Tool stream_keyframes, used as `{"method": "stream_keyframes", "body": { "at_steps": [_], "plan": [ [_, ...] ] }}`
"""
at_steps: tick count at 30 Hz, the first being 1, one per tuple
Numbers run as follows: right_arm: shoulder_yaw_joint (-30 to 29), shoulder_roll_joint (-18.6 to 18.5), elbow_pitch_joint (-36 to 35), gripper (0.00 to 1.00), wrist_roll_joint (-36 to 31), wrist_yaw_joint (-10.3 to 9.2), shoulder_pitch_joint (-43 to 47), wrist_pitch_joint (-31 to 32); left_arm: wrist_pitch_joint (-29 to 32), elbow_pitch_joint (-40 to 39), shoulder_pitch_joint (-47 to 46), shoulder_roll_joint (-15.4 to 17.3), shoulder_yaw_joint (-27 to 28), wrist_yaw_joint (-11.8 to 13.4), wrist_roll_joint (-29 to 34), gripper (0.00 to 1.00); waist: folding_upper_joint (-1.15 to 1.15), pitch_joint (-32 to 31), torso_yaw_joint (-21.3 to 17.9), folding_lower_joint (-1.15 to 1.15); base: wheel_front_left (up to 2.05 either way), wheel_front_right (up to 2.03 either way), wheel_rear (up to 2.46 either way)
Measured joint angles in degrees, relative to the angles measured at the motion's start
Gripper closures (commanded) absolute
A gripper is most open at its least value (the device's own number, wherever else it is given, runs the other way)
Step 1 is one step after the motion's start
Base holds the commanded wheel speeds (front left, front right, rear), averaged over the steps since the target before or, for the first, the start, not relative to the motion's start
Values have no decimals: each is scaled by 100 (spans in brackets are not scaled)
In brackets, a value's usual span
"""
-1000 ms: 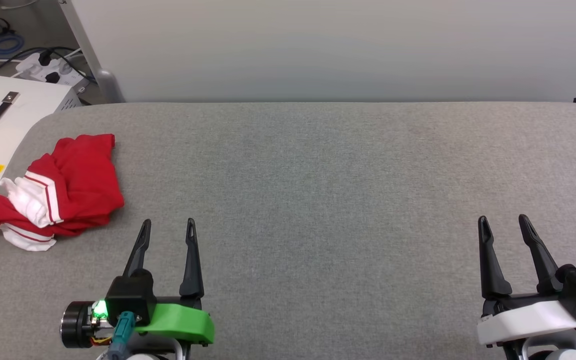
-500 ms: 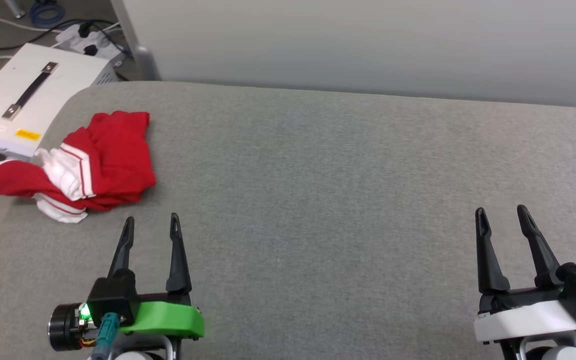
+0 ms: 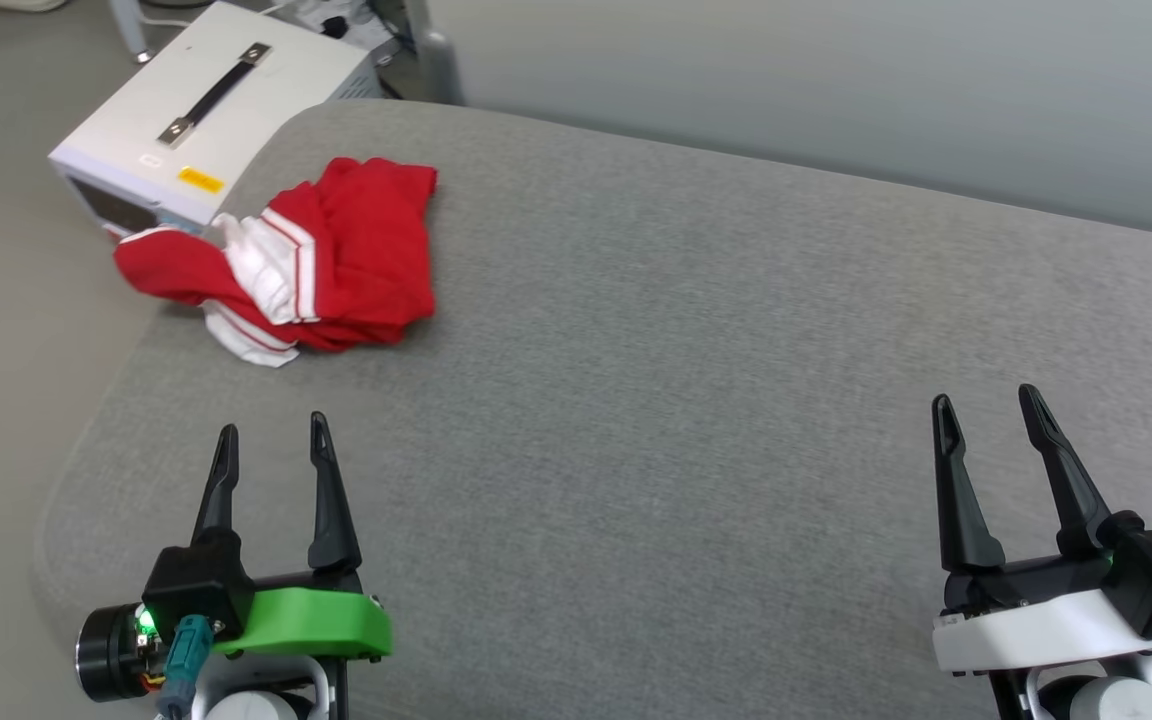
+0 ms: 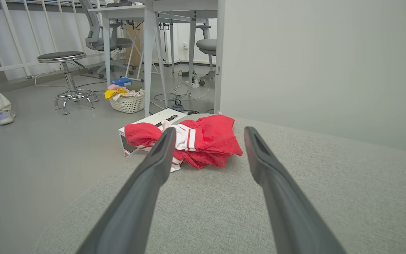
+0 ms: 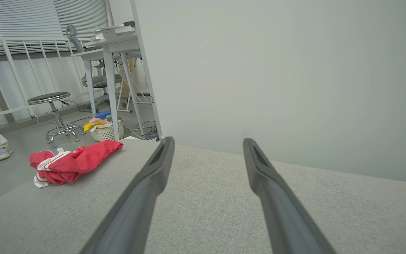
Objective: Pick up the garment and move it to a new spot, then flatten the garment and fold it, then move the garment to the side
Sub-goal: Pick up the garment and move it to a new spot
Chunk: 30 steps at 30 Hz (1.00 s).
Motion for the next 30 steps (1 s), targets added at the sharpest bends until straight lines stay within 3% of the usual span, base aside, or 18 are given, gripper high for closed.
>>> {"method": "stream_keyframes", "body": {
  "at_steps": [13, 23, 30],
  "plan": [
    [55, 2, -30, 0, -73, 0, -2, 0, 0, 2, 1, 0, 41, 94, -243, 0, 0, 153, 738, 0, 0, 0, 0],
    [96, 2, -29, 0, -123, 0, -2, 0, 1, 73, 1, 0, 74, 105, -311, 0, 0, 193, 863, 0, 0, 0, 0],
    [167, 4, -73, 0, -298, 1, -118, 0, 0, 277, -672, -2, 393, -403, -288, 0, 0, 352, 730, 0, 0, 0, 0]
  ]
}}
